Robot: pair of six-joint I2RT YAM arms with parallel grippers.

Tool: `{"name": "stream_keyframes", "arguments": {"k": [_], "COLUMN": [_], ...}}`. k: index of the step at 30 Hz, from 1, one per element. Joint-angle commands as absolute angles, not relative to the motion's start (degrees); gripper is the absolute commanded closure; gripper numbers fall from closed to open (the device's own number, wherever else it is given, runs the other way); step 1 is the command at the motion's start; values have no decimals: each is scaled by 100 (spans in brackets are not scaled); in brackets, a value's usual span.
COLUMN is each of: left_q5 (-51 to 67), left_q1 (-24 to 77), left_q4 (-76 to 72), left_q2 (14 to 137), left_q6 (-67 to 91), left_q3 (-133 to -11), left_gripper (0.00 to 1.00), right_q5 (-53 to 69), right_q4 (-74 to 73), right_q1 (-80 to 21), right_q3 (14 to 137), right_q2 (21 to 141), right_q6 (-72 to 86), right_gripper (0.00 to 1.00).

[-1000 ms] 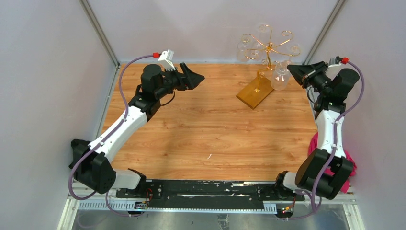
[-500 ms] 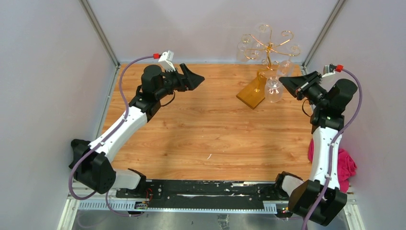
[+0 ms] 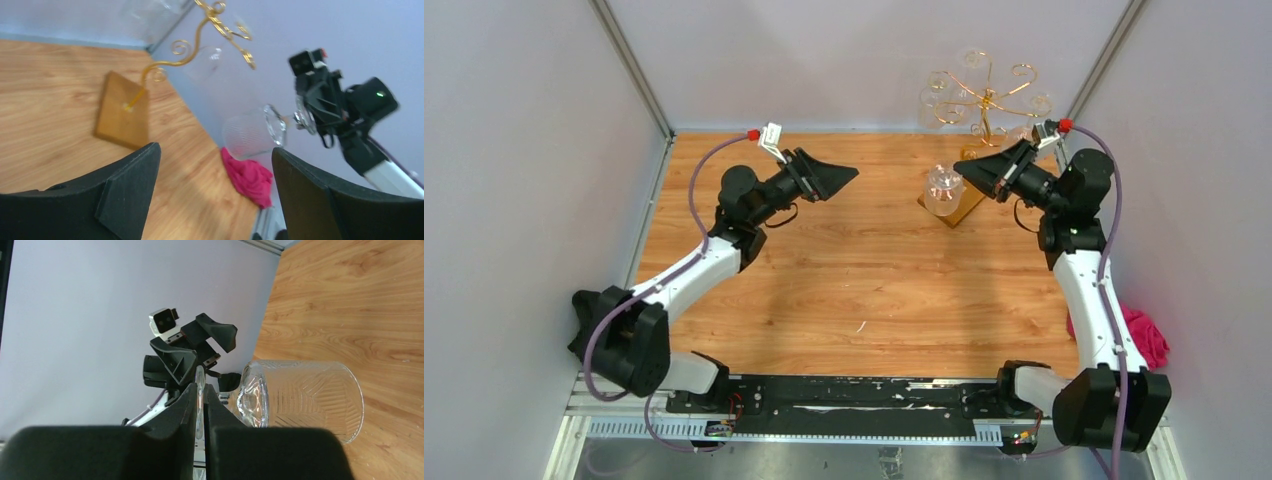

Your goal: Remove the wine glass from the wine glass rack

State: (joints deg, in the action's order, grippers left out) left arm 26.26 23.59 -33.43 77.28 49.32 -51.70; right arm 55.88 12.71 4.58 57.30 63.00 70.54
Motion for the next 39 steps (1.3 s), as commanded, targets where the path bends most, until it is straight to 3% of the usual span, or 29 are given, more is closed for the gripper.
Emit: {"name": "stream_keyframes", "arguments": {"k": [1, 3, 4, 12, 17, 39], "left_q5": [3506, 3769, 3838, 4055, 4074, 4083], "left_q1": [2239, 2216, 2209, 2232, 2232, 2447], "left_q4": [-7367, -8939, -9051, -9072, -9078, -9062], "left_q2": [8573, 9249, 9509, 9824, 9723, 9031], "left_q6": [6971, 8008, 8243, 8027, 8028, 8178], "left_q3": [-4801, -4917, -5061, -5188, -5247, -5316], "left_gripper": [12, 12, 13, 14, 23, 22], "right_q5": [5534, 5545, 5546, 5303, 5163, 4762], "right_q4": [2578, 2808, 2847, 3731, 4806, 6348], "right_q1": [193, 109, 73, -645, -1053, -1884], "right_q3": [6100, 6209, 6294, 6598, 6583, 6662], "right_q2": [6358, 6437, 6477, 6869, 7296, 8250], "right_q6": [7732, 7850, 7866, 8219, 8736, 9263], "right_gripper": [100, 100, 100, 100, 100, 100]}}
